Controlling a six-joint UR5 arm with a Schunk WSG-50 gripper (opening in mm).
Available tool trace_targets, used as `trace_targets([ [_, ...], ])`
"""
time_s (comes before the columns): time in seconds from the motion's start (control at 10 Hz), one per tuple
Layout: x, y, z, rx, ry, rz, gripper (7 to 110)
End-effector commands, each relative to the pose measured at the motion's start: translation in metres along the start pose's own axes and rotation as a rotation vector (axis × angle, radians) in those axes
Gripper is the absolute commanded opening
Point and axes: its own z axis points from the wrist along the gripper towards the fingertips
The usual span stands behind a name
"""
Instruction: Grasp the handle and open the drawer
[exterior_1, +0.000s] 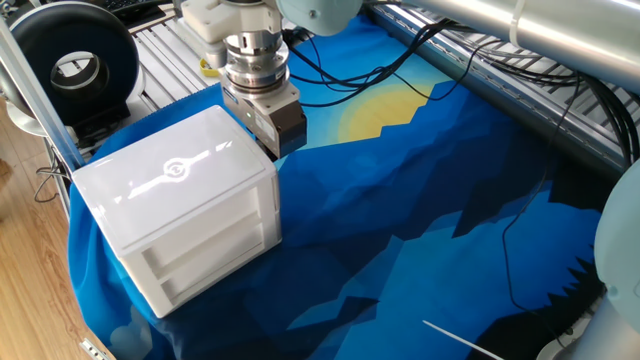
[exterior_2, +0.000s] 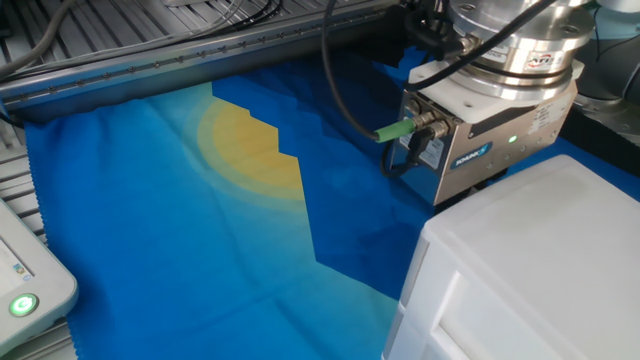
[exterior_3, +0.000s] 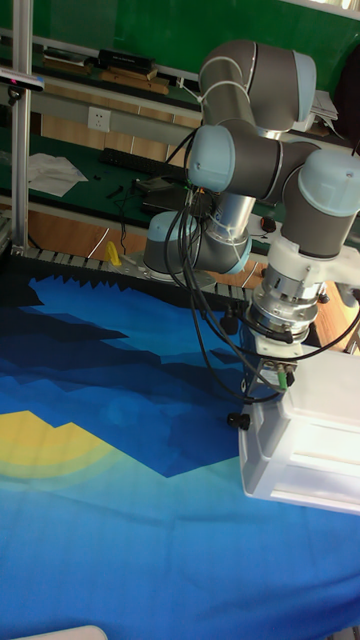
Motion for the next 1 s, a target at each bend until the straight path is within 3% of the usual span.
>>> trace_targets([
  [0.0, 0.0010, -0.0010, 0.0001, -0.004, -0.015, 0.005, 7],
  [0.4, 0.0048, 0.0007, -0.0005, -0.009, -0.012, 0.026, 7],
  [0.7, -0.0009, -0.0004, 0.0021, -0.014, -0.054, 0.036, 7],
  [0.9, 0.0073, -0.0014, 0.0031, -0.013, -0.033, 0.035, 7],
])
